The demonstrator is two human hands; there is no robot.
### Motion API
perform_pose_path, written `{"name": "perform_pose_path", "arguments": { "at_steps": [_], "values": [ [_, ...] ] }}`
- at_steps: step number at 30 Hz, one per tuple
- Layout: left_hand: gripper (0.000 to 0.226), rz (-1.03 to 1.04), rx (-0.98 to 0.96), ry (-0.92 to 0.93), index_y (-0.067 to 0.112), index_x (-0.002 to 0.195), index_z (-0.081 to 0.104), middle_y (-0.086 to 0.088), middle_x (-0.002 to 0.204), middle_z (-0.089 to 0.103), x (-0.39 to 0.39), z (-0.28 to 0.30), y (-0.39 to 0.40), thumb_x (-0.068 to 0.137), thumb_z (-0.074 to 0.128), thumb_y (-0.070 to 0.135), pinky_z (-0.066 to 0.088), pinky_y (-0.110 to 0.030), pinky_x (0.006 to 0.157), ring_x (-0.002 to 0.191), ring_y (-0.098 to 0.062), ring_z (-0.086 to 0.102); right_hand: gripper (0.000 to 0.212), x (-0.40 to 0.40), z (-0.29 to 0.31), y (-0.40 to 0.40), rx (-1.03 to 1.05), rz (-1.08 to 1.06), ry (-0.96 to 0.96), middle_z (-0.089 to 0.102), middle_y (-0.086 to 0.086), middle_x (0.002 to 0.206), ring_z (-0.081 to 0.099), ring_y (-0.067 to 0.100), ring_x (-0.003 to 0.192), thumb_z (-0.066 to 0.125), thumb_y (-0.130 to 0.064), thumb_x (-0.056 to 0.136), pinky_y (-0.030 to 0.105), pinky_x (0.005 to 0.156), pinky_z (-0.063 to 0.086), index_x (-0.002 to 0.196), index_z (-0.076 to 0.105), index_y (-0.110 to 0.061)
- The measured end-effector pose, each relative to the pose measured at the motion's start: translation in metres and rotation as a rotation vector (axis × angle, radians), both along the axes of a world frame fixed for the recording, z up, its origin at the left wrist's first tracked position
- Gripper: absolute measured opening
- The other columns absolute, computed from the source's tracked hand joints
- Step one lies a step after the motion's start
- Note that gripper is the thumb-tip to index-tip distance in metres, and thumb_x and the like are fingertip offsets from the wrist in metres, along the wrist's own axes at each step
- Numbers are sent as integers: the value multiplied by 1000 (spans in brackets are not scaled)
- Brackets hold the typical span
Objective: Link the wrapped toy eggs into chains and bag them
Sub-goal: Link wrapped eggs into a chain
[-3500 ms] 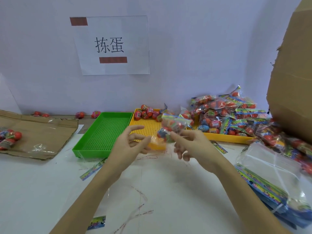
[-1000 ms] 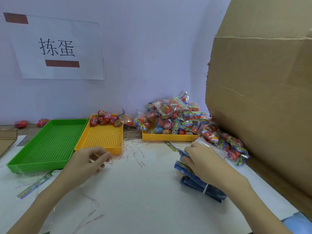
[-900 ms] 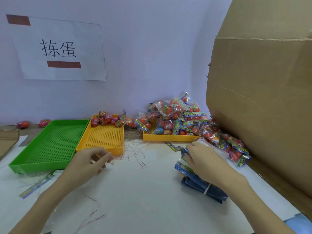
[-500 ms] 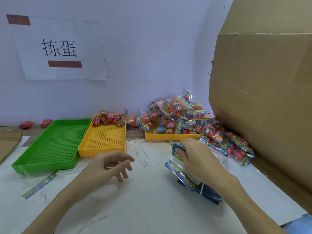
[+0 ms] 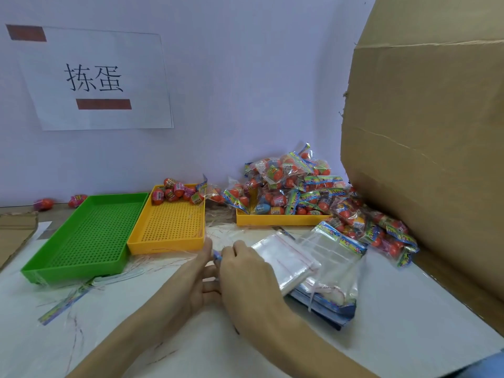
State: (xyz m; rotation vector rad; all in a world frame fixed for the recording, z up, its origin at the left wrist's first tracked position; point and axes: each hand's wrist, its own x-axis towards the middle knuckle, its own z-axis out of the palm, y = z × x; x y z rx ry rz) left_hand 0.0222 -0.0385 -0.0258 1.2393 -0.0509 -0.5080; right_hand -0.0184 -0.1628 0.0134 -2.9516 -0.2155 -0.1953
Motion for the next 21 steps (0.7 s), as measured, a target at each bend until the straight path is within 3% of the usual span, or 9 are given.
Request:
{"name": "perform_pose_path", "arguments": {
  "at_steps": [2,5,8,11,13,15,17,19,21],
  "values": [
    [53,9,112,-28,28,96,83,-10,99,80,-3,0,2,77,63,74,60,-28,62,85,-22,79,33,1,-6,9,4,30,47,47,14,128,49,30,118,49,-10,103,35,81,43,135,48,-3],
    [46,67,288,-171,29,92,82,5,79,76,-5,1,6,84,63,70,54,-21,60,72,-9,73,38,2,-5,4,139,75,155,47,11,123,49,26,113,47,-30,105,34,86,43,135,50,-8],
    [28,92,442,-304,32,79,78,8,72,70,-1,0,12,92,66,53,50,-20,60,67,-4,67,42,9,12,-22,366,154,378,65,13,107,62,20,96,51,-48,102,41,84,51,123,66,-14],
    [15,79,546,-353,38,96,79,5,95,75,2,-7,17,98,70,26,55,-23,63,78,-7,74,47,22,35,-57,535,165,445,76,0,102,73,9,89,52,-60,99,39,90,58,126,69,-25],
    [21,86,599,-355,41,104,76,6,108,71,5,-10,18,97,69,22,55,-22,67,82,-4,73,49,36,40,-73,575,58,321,75,4,108,72,18,94,49,-57,102,43,92,58,125,68,-18],
    [25,78,608,-340,42,105,75,6,113,67,6,-11,18,98,66,20,54,-22,68,82,-3,71,48,51,37,-84,402,-95,192,71,9,111,67,24,97,47,-51,105,38,84,56,122,65,-11],
    [29,66,574,-328,42,105,75,2,112,66,7,-11,19,98,63,16,54,-23,66,78,-3,70,44,60,31,-91,122,-184,217,68,6,103,65,25,97,50,-49,104,33,74,52,119,62,-10],
    [33,56,543,-316,39,107,75,1,111,66,6,-10,19,99,60,11,54,-21,62,74,0,70,51,65,26,-94,-30,-182,336,69,7,113,65,27,107,54,-53,101,36,86,54,124,62,-9],
    [34,32,507,-289,35,111,75,0,106,67,5,-7,20,100,57,8,54,-21,60,70,0,69,57,67,24,-94,-29,-176,405,65,6,129,61,25,114,59,-58,97,39,97,52,132,59,-13]
  ]
}}
